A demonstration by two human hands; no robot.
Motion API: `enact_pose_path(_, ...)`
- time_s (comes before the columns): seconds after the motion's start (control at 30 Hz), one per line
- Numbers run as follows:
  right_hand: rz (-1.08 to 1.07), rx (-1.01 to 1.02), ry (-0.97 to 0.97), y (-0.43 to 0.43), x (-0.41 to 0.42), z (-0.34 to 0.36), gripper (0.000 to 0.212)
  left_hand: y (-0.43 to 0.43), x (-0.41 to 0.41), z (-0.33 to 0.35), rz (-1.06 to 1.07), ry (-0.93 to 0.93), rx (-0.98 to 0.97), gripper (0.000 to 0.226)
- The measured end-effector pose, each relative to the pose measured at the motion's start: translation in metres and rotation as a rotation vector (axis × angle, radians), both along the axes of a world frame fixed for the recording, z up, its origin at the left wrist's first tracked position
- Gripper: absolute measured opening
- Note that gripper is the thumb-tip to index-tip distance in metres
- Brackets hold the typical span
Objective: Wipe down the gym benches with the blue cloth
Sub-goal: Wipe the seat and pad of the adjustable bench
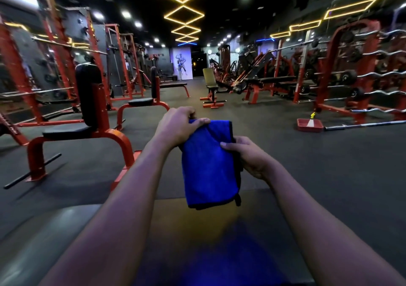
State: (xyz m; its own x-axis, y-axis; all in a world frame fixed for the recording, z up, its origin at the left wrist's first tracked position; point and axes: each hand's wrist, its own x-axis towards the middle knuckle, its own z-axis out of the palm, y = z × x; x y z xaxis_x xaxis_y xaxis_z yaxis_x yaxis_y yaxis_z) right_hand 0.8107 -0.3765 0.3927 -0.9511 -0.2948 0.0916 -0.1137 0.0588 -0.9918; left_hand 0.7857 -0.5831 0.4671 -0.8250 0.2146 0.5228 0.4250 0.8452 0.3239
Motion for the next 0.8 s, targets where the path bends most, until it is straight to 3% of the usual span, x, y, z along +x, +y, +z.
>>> enact_pose_path(0.1, 0.016, -0.124, -0.007, -0.001, -0.001, 0.003, 0.023, -0.005, -0.002, -0.007, -0.021, -0.073, 0.040, 0.048)
enact_pose_path(0.17, -0.019, -0.021, 0.045, -0.002, -0.005, 0.011, 0.022, -0.010, -0.005, -0.014, -0.024, -0.102, 0.066, 0.046)
enact_pose_path(0.33, -0.170, 0.509, 0.243, 0.005, -0.027, 0.042, 0.028, -0.048, -0.017, -0.051, 0.092, -0.173, 0.100, 0.042)
enact_pose_path(0.47, 0.003, 1.055, 0.218, -0.016, -0.037, 0.009, 0.041, -0.083, -0.025, -0.102, 0.195, -0.267, 0.050, 0.042)
enact_pose_path(0.6, 0.197, 1.096, 0.120, -0.037, -0.044, -0.066, 0.033, -0.115, -0.027, -0.161, 0.273, -0.432, -0.073, 0.041)
enact_pose_path(0.8, 0.122, 1.194, -0.049, -0.038, -0.061, -0.073, 0.038, -0.150, -0.028, -0.196, 0.326, -0.661, -0.182, 0.056)
